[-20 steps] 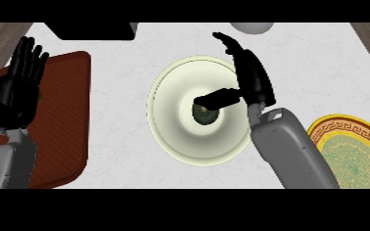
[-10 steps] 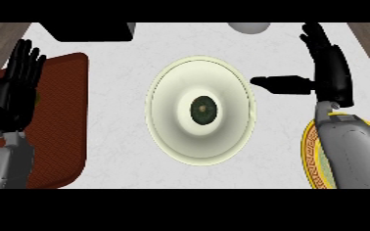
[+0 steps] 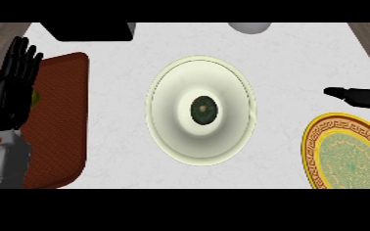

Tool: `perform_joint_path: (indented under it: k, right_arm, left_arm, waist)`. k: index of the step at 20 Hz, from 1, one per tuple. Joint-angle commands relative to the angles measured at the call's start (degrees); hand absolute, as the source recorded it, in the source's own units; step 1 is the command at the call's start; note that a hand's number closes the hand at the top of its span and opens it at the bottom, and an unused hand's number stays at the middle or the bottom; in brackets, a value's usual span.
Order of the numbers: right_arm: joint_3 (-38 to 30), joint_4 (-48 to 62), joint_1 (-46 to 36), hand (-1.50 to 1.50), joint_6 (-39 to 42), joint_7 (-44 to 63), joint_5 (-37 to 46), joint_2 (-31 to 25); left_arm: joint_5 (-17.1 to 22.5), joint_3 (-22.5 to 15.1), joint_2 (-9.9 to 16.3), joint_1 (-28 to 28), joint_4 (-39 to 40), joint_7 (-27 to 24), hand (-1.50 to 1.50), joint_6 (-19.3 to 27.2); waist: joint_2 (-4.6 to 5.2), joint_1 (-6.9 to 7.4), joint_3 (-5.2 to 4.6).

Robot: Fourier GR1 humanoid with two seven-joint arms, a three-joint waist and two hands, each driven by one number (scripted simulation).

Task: Pick the squash from the plate and place it in the bowl

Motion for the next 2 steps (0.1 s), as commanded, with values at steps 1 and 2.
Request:
perform_joint_path:
  k: [1,2]
  right_arm:
    - [-6.74,4.54,3.45,-1.50,7.76,-6.35,-6.22,-4.95]
    - [-7.17,7.03,3.27,-1.50,9.42,-7.20,-6.84,-5.55]
  left_arm:
    - [-0.51,-0.16,0.26,-1.57,0.51,1.75,0.00,0.67]
    - [-0.93,-0.80,-2.19,1.73,0.16,-2.16,0.00,0.97]
  waist:
    - [0.01,-0.01,0.00]
    - [0.02,0.21,-0.01]
